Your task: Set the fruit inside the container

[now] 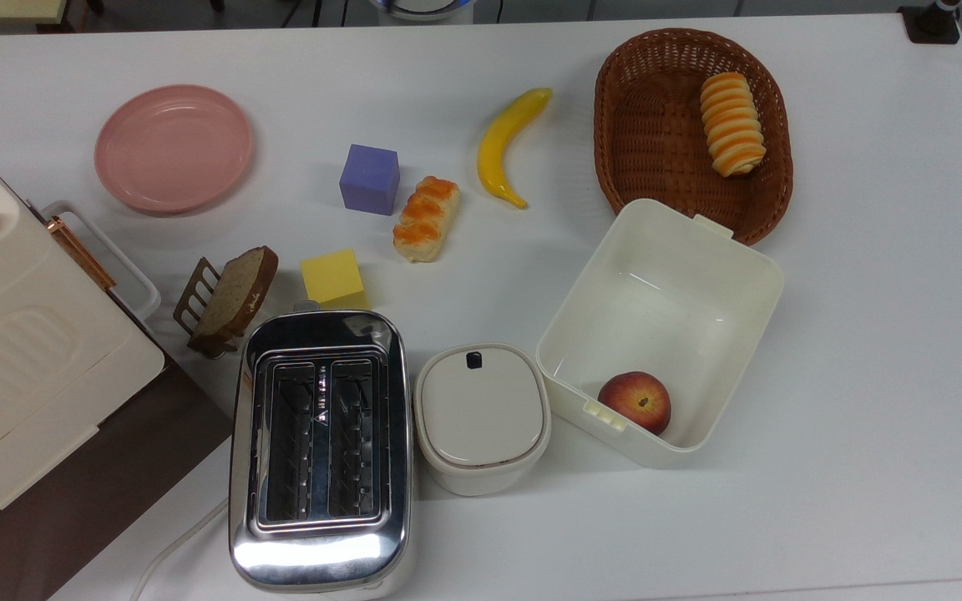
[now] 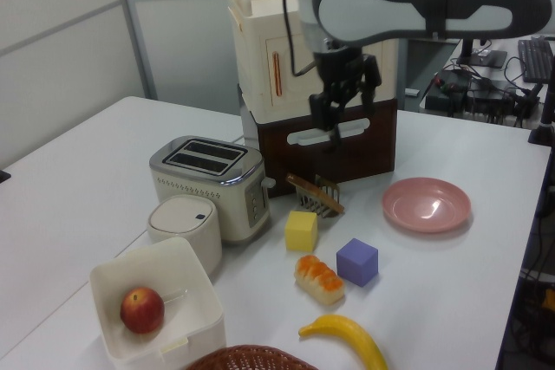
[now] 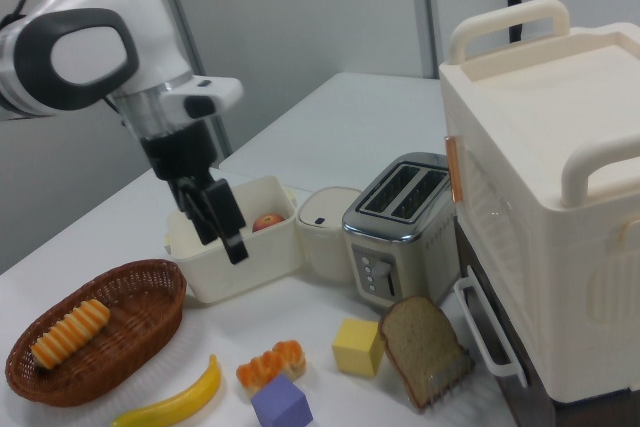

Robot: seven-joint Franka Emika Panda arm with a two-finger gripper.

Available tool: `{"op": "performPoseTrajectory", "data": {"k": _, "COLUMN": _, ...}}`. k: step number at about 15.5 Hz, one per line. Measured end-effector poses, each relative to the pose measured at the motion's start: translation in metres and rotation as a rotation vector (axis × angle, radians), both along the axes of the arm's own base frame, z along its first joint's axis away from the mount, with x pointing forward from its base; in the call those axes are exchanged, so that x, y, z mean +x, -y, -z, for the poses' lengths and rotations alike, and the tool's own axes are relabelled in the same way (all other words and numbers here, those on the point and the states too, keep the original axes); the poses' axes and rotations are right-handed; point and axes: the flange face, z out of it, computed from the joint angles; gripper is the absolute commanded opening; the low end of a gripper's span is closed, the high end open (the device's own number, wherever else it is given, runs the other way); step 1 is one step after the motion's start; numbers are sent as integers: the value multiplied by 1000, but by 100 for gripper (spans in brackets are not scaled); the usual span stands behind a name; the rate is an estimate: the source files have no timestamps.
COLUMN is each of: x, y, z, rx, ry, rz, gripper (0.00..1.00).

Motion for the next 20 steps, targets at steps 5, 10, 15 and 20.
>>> {"op": "performPoseTrajectory", "data": {"k": 5, "x": 8, "y": 44, "z": 0, "rx": 86, "ry": 67, "rz": 44, "gripper": 100}}
{"op": "performPoseTrajectory", "data": {"k": 10, "x": 17, "y": 45, "z": 7, "rx": 116, "ry": 73, "rz": -37, "gripper": 100}}
{"op": "performPoseTrajectory", "data": {"k": 15, "x": 28, "y": 49, "z": 27, "rx": 121, "ry": 42, "rz": -48, "gripper": 100}}
{"op": "performPoseTrajectory", "data": {"k": 20, "x": 29, "y": 47, "z": 29, "rx": 119, "ry": 38, "rz": -52, "gripper": 100}}
